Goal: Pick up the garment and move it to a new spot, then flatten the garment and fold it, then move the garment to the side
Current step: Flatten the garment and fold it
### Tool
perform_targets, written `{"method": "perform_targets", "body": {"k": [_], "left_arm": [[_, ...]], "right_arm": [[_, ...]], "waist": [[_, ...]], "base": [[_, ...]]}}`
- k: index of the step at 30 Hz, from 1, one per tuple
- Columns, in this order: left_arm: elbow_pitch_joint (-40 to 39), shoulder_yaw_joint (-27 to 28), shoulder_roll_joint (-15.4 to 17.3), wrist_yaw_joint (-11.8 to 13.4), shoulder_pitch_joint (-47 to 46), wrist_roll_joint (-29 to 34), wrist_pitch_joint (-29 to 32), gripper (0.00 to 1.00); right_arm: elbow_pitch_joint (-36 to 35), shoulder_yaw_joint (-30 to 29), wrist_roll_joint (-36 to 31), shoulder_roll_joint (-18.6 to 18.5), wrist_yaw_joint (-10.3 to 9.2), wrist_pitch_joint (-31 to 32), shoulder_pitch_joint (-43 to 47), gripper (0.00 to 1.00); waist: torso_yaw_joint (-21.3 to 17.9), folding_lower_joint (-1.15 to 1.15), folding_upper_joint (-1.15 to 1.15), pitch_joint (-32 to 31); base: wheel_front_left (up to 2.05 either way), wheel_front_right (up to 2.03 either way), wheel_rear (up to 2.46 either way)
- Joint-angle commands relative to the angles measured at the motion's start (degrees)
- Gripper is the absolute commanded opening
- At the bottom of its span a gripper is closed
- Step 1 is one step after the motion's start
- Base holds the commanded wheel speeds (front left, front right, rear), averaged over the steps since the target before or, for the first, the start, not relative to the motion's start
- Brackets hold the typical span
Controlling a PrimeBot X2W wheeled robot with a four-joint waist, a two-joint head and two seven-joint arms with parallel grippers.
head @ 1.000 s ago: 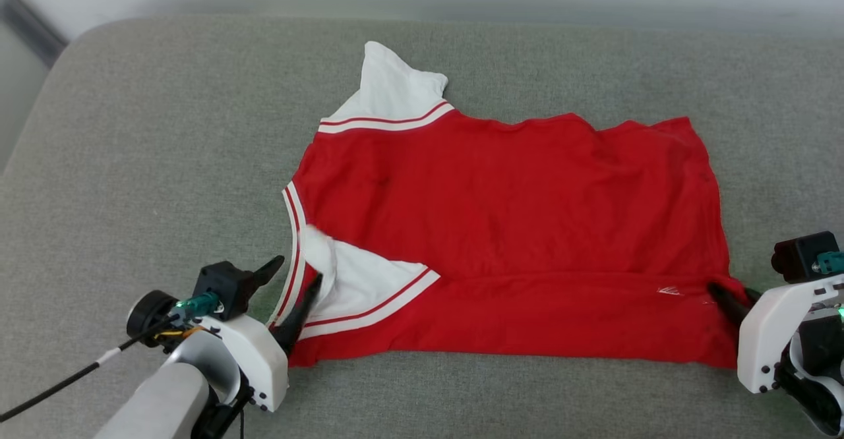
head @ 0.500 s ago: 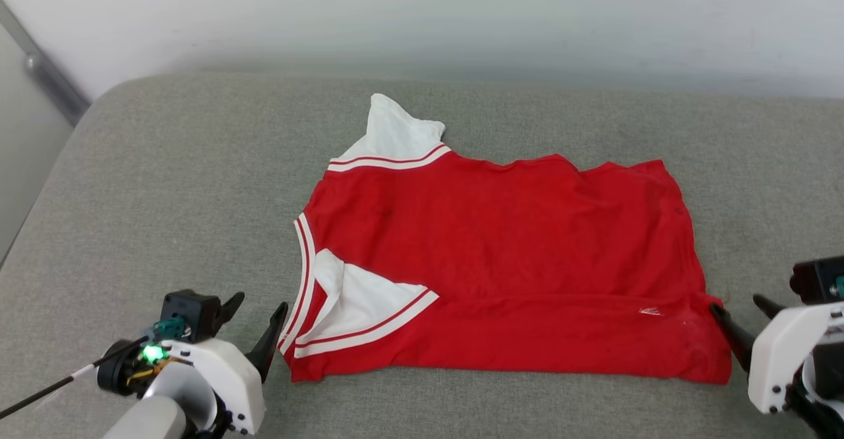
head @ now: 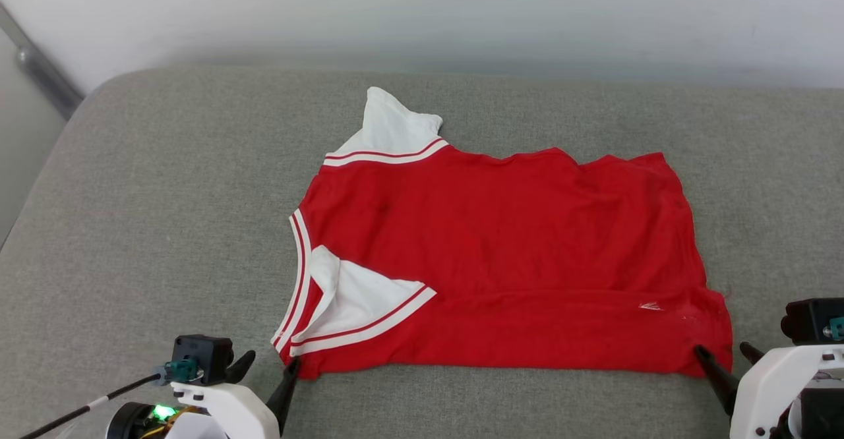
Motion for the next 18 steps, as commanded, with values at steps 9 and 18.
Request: {"method": "perform_targets", "body": {"k": [9,18], "left_arm": [[-0.3,1.2,-1.3,2.5,-0.3,-1.3,0.5,1.00],[5.6,-0.2,-2.9,1.9,-1.4,-1.5,1.0,1.00]], "right_arm": [[-6.9,-0.8,-2.0,2.9,-0.02,2.8,2.3,1.00],[-9.2,-1.0,-2.5,2.4,-0.02,3.2,1.8,1.00]], "waist": [[-1.7,0.01,0.00,3.1],[-2.8,0.01,0.00,5.7]], "base": [[0.00,0.00,0.00],[0.00,0.00,0.00]]}}
